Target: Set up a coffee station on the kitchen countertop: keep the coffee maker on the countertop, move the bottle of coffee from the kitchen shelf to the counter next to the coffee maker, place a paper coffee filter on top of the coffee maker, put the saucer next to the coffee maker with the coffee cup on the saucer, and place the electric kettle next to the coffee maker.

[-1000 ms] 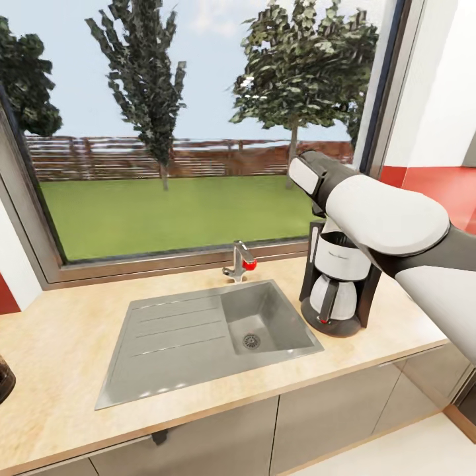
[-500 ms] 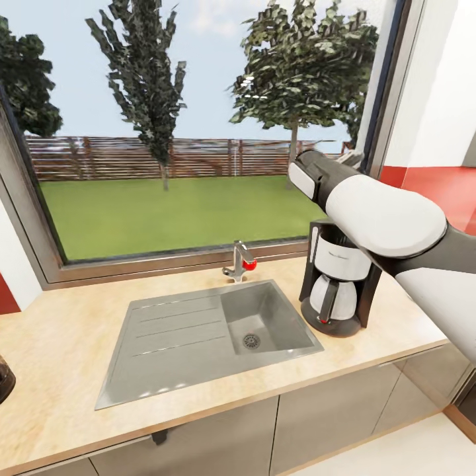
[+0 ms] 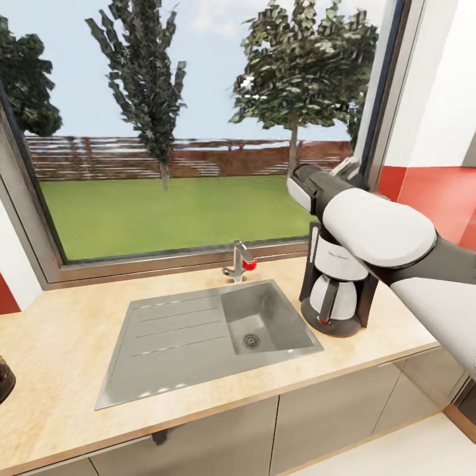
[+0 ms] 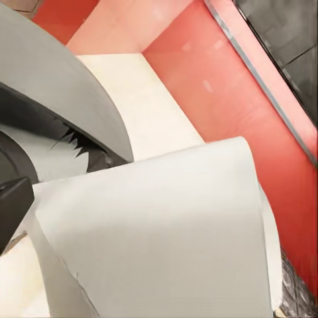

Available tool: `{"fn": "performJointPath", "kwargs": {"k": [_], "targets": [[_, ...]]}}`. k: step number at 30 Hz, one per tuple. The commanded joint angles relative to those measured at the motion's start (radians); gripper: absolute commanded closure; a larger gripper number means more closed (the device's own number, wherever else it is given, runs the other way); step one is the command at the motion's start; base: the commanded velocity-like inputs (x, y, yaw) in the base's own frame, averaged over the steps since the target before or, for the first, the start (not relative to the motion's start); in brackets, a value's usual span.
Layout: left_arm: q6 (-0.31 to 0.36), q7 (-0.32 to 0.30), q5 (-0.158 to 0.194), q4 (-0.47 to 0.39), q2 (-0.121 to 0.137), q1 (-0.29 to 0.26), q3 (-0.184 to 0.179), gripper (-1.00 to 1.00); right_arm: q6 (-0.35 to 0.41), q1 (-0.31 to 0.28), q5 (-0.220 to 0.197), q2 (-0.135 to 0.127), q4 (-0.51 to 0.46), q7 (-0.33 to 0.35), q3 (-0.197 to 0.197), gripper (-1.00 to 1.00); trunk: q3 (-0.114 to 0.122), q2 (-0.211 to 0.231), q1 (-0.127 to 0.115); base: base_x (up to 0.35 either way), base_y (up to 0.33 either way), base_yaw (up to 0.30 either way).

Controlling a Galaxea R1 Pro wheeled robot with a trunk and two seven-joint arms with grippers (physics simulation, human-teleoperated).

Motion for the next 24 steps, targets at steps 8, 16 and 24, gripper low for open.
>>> {"fn": "performJointPath", "kwargs": {"k": [8,16,24], "targets": [[0.001,0.002,-0.009,0.001,0.0,-0.001,0.004,-1.0,0.001,0.005,0.064,0.0,-0.001,-0.007,-0.009,1.0,0.0,-0.001,0.0,0.0,0.0,0.0],[0.001,0.002,-0.009,0.001,0.0,-0.001,0.003,-1.0,0.001,0.007,0.107,0.0,-0.001,-0.007,-0.007,1.0,0.0,-0.001,0.0,0.0,0.0,0.0],[0.001,0.002,-0.009,0.001,0.0,-0.001,0.003,-1.0,0.001,0.007,0.125,0.0,0.001,-0.006,-0.007,1.0,0.0,-0.001,0.0,0.0,0.0,0.0]]}}
